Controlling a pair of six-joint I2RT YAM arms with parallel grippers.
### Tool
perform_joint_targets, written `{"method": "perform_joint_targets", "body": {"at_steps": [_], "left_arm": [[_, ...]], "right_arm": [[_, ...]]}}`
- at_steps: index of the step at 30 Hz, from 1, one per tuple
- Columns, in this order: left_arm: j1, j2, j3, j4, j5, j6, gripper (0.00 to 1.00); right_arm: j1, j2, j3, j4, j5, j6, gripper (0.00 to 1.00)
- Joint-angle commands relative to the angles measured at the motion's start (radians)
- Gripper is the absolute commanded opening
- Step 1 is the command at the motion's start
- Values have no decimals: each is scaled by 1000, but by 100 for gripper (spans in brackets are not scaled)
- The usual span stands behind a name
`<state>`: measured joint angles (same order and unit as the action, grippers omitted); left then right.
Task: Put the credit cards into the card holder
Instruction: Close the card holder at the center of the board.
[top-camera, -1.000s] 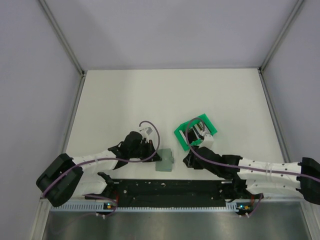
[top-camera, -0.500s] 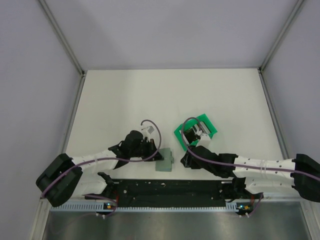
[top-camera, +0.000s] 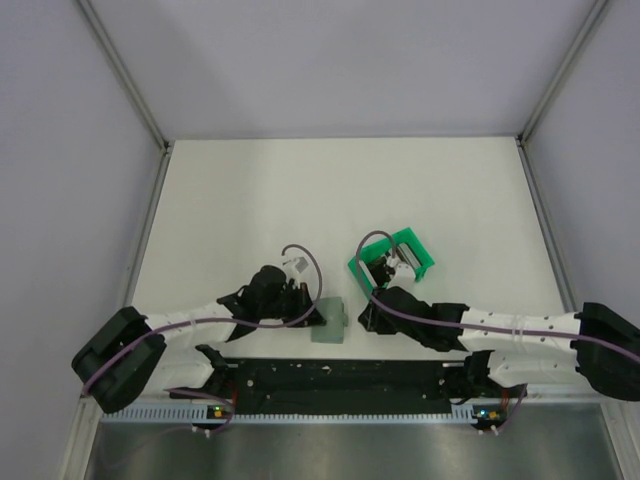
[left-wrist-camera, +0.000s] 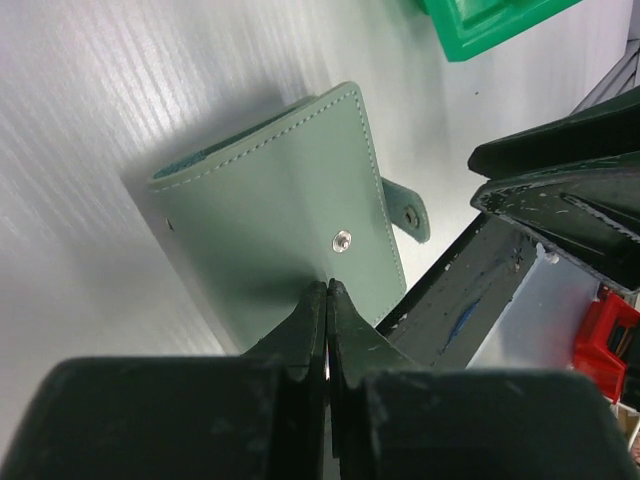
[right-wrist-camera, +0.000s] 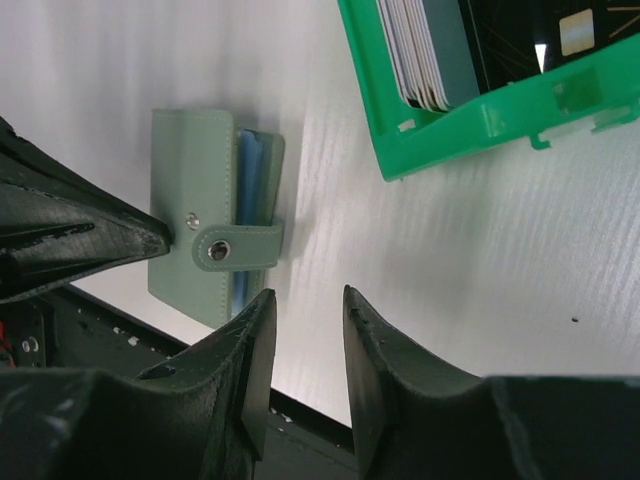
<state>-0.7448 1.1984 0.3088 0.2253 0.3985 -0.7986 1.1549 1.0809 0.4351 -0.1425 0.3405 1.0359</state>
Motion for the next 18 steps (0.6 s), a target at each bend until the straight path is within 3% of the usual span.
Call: {"method": "perform_joint_targets", "body": {"at_steps": [1, 8, 14, 18], "left_arm": [[-11, -20, -28, 36, -16, -2, 0], [-16, -14, -34, 28, -26, 1, 0], [-21, -25, -50, 19, -36, -2, 0], [-22, -25, -51, 3, -49, 1, 0]], "right_arm": [[-14, 23, 60, 46, -8, -27, 33], [-18, 54, 80, 58, -15, -36, 32], [-43, 91, 100, 92, -50, -54, 16], [-50, 135, 114, 135, -101, -62, 13]]}}
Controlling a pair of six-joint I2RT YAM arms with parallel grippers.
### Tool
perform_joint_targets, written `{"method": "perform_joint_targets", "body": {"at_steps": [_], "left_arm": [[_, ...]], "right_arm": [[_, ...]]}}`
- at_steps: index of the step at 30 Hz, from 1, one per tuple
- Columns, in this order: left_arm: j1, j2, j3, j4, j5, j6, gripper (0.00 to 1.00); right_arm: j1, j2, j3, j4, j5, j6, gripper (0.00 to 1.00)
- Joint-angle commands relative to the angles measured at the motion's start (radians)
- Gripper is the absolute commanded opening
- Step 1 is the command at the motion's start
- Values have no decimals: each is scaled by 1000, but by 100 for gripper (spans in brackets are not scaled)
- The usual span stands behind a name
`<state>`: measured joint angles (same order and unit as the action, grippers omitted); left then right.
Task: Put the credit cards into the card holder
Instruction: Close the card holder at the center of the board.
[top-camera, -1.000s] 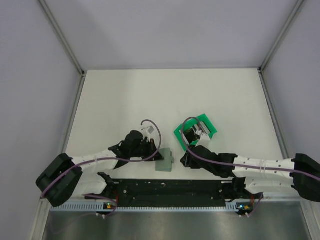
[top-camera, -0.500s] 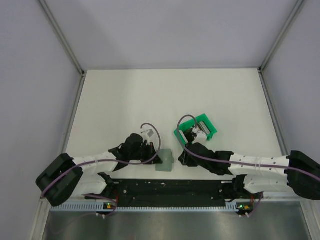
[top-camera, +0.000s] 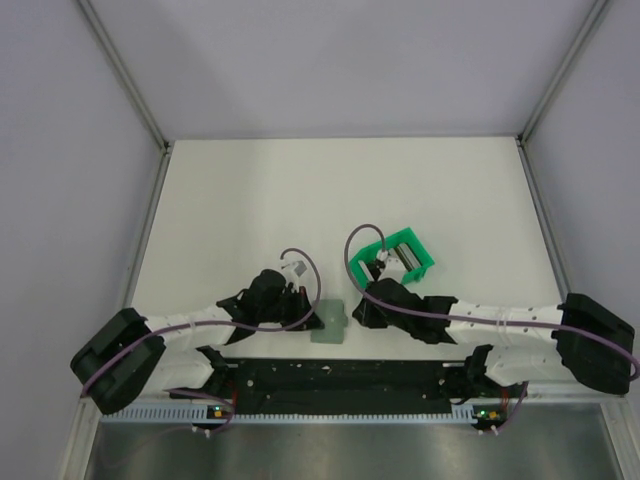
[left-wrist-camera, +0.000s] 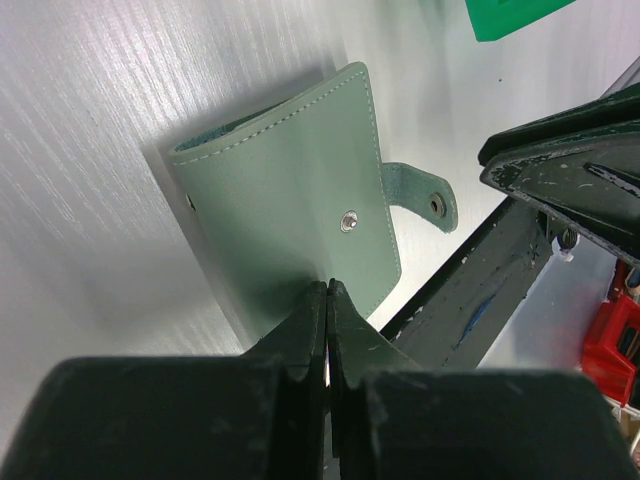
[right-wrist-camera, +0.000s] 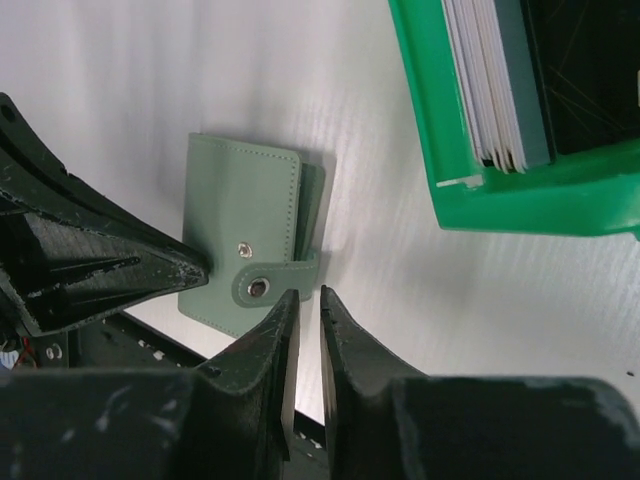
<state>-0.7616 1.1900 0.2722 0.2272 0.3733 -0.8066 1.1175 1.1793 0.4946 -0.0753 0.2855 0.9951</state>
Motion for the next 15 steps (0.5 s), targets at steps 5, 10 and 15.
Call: {"method": "perform_joint_targets", "body": {"at_steps": [5, 10, 15], "left_arm": [[-7, -18, -11, 3, -27, 7, 0], [-8, -18, -7, -5, -25, 10, 0], [-8, -18, -10, -6, -22, 17, 0]], "right_arm": [[-15, 105, 76, 115, -97, -21, 9], [-13, 144, 87, 158, -124, -16, 7], [-13, 171, 98, 167, -134, -16, 6]]}}
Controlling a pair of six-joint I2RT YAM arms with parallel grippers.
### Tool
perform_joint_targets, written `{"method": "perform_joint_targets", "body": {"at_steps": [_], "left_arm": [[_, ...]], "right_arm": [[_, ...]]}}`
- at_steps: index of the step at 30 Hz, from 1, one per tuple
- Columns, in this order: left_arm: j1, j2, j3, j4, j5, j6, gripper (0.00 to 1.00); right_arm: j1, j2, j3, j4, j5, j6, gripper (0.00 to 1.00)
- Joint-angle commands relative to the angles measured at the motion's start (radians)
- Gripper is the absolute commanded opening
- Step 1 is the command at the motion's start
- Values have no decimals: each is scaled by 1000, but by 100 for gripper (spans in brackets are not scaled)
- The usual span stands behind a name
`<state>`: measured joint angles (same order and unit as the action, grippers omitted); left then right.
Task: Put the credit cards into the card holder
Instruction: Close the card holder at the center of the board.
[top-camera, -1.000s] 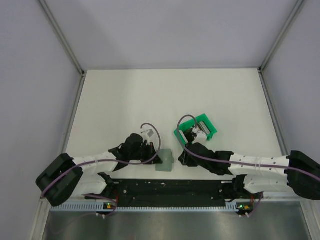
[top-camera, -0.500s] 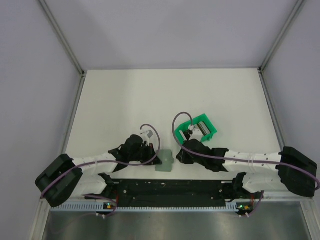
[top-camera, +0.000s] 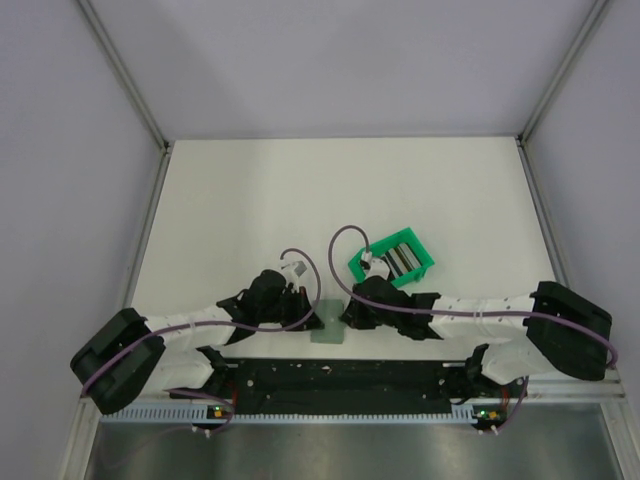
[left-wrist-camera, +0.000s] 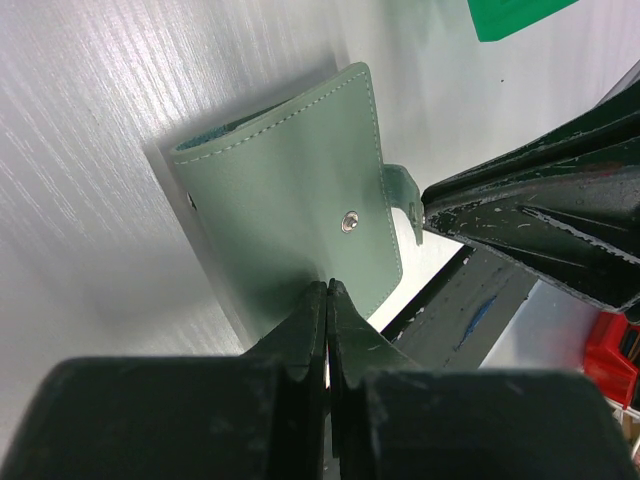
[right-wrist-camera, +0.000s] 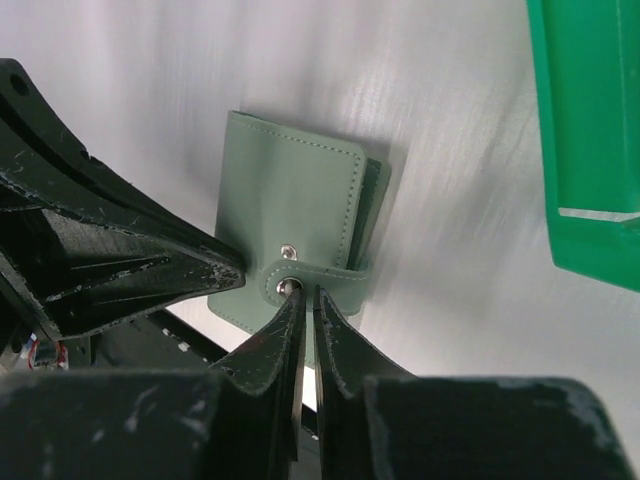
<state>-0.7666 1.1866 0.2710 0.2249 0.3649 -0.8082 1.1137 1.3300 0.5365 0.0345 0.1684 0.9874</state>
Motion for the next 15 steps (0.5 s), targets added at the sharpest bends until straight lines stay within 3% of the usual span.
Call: {"method": "perform_joint_targets", "body": {"at_steps": [1, 15], "left_arm": [[-3, -13, -7, -6, -12, 18, 0], [-5, -7, 16, -15, -7, 30, 0]], "right_arm": [[-9, 24, 57, 58, -18, -9, 6], [-9, 51, 68, 56, -18, -16, 6]]}}
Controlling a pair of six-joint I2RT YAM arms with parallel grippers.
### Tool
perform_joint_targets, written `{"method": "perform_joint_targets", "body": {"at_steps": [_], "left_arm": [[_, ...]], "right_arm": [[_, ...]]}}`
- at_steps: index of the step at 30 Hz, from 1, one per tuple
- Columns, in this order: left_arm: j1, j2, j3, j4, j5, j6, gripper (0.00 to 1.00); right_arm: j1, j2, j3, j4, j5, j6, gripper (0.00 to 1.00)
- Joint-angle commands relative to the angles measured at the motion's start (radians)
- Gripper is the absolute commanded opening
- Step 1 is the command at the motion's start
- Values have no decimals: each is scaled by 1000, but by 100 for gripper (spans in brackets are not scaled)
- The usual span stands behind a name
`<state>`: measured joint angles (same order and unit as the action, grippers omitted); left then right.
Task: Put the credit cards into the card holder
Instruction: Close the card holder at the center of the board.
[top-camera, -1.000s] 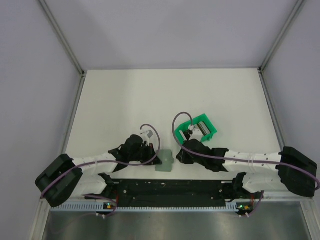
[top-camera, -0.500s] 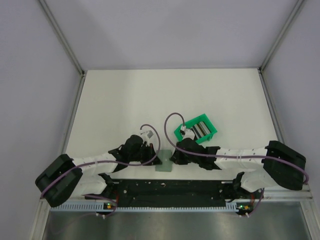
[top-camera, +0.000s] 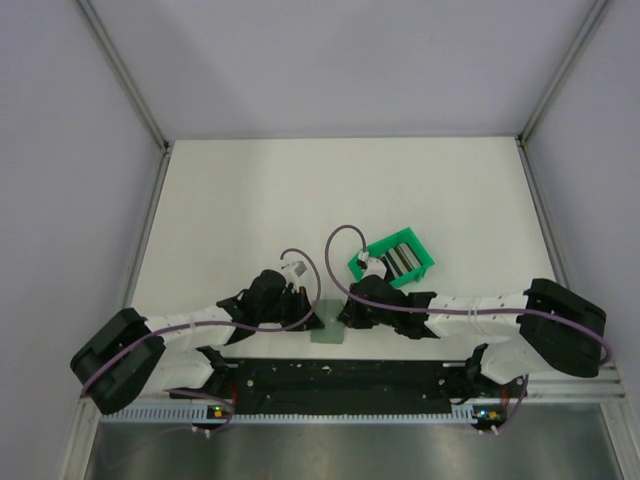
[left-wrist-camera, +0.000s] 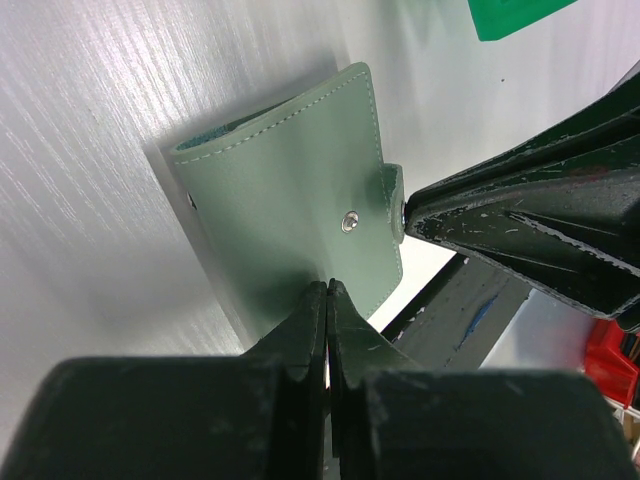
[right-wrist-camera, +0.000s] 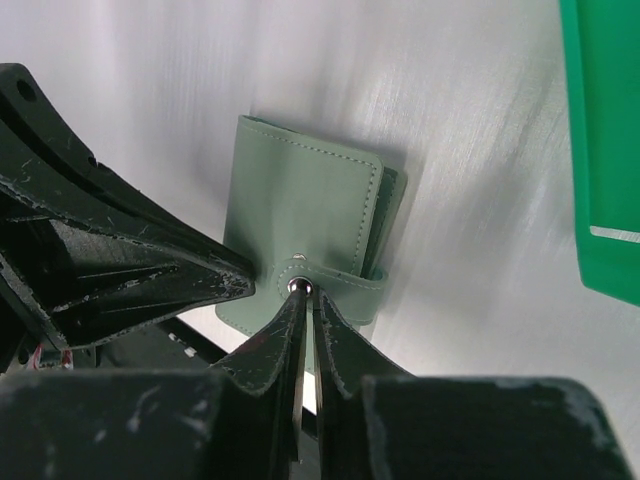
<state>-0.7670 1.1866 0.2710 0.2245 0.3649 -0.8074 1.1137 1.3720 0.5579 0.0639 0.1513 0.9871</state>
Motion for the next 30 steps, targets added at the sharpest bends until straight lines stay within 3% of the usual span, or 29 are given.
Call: {"method": "perform_joint_targets", "body": {"at_steps": [1, 30], "left_arm": [[-5, -7, 20, -17, -6, 33, 0], [-8, 84, 70, -1, -9, 44, 3]], "right_arm": [[-9, 9, 46, 27, -2, -16, 6], [-23, -27, 48, -19, 30, -42, 6]]}}
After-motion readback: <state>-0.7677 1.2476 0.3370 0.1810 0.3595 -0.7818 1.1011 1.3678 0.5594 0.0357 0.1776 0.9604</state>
